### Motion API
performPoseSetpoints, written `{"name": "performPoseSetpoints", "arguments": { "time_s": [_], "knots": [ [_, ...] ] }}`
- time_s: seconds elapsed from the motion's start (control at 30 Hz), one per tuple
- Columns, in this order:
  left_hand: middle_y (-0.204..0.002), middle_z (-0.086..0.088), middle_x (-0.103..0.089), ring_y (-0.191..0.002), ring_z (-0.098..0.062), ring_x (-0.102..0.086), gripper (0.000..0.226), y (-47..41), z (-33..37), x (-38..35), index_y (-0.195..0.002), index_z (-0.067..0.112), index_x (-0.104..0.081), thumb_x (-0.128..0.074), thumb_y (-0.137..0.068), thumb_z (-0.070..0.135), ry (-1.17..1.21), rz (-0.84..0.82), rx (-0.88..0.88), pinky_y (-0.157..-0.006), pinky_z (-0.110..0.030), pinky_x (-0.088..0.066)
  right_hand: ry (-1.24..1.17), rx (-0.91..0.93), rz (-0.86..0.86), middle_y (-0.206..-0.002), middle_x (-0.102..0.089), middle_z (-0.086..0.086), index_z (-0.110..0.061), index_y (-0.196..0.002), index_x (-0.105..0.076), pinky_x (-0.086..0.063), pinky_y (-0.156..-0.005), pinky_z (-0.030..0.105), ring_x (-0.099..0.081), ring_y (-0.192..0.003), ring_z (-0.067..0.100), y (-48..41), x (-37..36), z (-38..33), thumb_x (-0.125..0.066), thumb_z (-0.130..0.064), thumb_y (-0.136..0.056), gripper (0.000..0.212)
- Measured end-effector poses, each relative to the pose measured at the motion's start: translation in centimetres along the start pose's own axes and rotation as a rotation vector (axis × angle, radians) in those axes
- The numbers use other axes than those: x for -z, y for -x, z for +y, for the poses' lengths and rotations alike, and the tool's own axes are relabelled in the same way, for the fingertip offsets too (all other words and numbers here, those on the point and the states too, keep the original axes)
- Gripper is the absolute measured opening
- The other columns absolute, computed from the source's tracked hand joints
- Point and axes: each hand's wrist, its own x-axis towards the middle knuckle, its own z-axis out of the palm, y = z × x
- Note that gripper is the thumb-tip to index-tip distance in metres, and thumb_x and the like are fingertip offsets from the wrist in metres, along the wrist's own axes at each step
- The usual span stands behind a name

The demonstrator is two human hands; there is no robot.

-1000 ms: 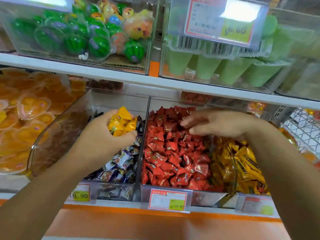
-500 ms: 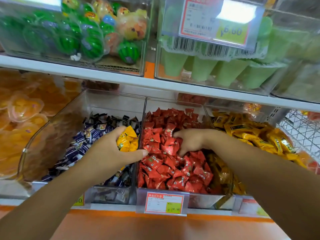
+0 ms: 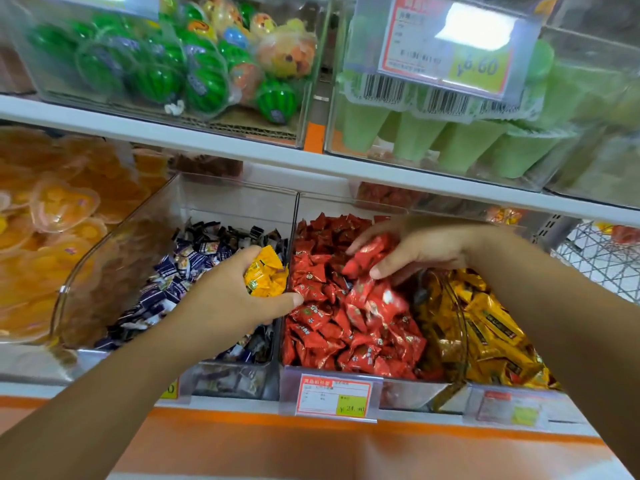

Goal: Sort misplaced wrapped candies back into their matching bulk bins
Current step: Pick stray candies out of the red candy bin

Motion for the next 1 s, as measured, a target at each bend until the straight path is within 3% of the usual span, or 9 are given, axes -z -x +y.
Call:
{"name": "performPoseSetpoints", "arguments": {
  "time_s": [0.1, 0.17, 0.23, 0.33, 0.47, 0.57, 0.77, 0.9, 1.0],
  "knots": [
    [-0.127, 0.011, -0.058, -0.103, -0.013, -0.060, 0.101, 0.1, 0.1, -0.1, -0.149, 0.035, -0.026, -0.072, -0.063, 0.062, 0.007, 0.020, -0.017, -0.083, -0.027, -0.047, 0.173, -0.032, 0.121, -0.112, -0.065, -0.007, -0.031, -0.105, -0.068, -0.052, -0.093, 0.035, -0.058, -0.110, 0.012, -0.7, 0.3, 0.2, -0.070, -0.017, -0.085, 0.024],
    [-0.106, 0.029, -0.052, -0.090, 0.000, -0.057, 0.094, 0.2, 0.3, -0.2, -0.148, 0.033, -0.027, -0.073, -0.069, 0.055, 0.016, 0.034, -0.023, -0.075, -0.020, -0.044, 0.238, -0.042, 0.197, -0.112, -0.066, -0.006, -0.028, -0.104, -0.069, -0.052, -0.093, 0.031, -0.059, -0.107, 0.010, -1.4, -0.2, 0.3, -0.066, -0.017, -0.089, 0.019],
    [-0.098, 0.030, -0.050, -0.090, -0.002, -0.059, 0.092, 0.1, 0.2, -0.3, -0.148, 0.033, -0.029, -0.073, -0.070, 0.054, 0.018, 0.038, -0.026, -0.075, -0.022, -0.042, 0.449, -0.067, 0.194, -0.124, -0.063, -0.004, -0.025, -0.115, -0.067, -0.046, -0.094, 0.025, -0.057, -0.108, 0.010, -2.3, -1.1, 0.5, -0.064, -0.020, -0.091, 0.025],
    [-0.109, 0.021, -0.055, -0.101, -0.014, -0.061, 0.094, 0.0, 0.0, -0.3, -0.148, 0.034, -0.028, -0.073, -0.069, 0.056, 0.020, 0.031, -0.012, -0.083, -0.027, -0.042, 0.660, -0.160, 0.097, -0.144, -0.046, -0.001, -0.026, -0.140, -0.047, -0.037, -0.100, 0.024, -0.047, -0.125, 0.018, -3.7, -2.9, 1.1, -0.064, -0.027, -0.090, 0.052],
    [-0.123, 0.015, -0.059, -0.102, -0.012, -0.062, 0.100, -0.3, -0.3, -0.3, -0.145, 0.035, -0.034, -0.071, -0.057, 0.067, 0.033, 0.020, -0.013, -0.087, -0.029, -0.047, 0.598, -0.223, 0.038, -0.147, -0.041, 0.003, -0.023, -0.149, -0.033, -0.038, -0.103, 0.027, -0.044, -0.129, 0.022, -5.0, -4.1, 2.0, -0.066, -0.019, -0.087, 0.070],
    [-0.109, 0.018, -0.061, -0.092, -0.005, -0.063, 0.090, -0.3, -0.3, -0.4, -0.141, 0.035, -0.039, -0.073, -0.062, 0.063, 0.028, 0.020, -0.016, -0.077, -0.024, -0.046, 0.616, -0.145, 0.126, -0.139, -0.050, 0.005, -0.021, -0.137, -0.050, -0.045, -0.093, 0.025, -0.052, -0.116, 0.021, -5.0, -4.3, 2.1, -0.062, -0.012, -0.087, 0.052],
    [-0.123, 0.004, -0.062, -0.103, -0.019, -0.062, 0.101, -0.4, -0.6, -0.4, -0.140, 0.037, -0.040, -0.067, -0.051, 0.077, 0.019, 0.015, 0.005, -0.086, -0.034, -0.050, 0.308, 0.074, 0.338, -0.103, -0.063, -0.011, -0.015, -0.102, -0.071, -0.042, -0.077, 0.011, -0.053, -0.095, 0.000, -2.1, -3.7, 1.5, -0.065, -0.015, -0.090, 0.014],
    [-0.089, 0.013, -0.066, -0.077, -0.005, -0.063, 0.078, -0.1, -0.4, -0.5, -0.133, 0.035, -0.046, -0.073, -0.065, 0.062, 0.045, 0.028, -0.003, -0.064, -0.022, -0.045, 0.173, 0.061, 0.353, -0.108, -0.064, -0.009, -0.021, -0.112, -0.069, -0.046, -0.085, 0.013, -0.059, -0.099, 0.005, -1.3, -4.5, 2.1, -0.066, -0.010, -0.089, 0.026],
    [-0.082, 0.021, -0.061, -0.071, 0.003, -0.058, 0.058, 0.0, -0.1, -0.7, -0.122, 0.037, -0.049, -0.074, -0.072, 0.052, 0.041, 0.055, -0.014, -0.060, -0.015, -0.039, 0.162, 0.035, 0.306, -0.115, -0.064, -0.005, -0.026, -0.119, -0.065, -0.050, -0.082, 0.016, -0.063, -0.099, 0.011, -1.7, -5.7, 2.6, -0.064, -0.007, -0.089, 0.036]
  ]
}}
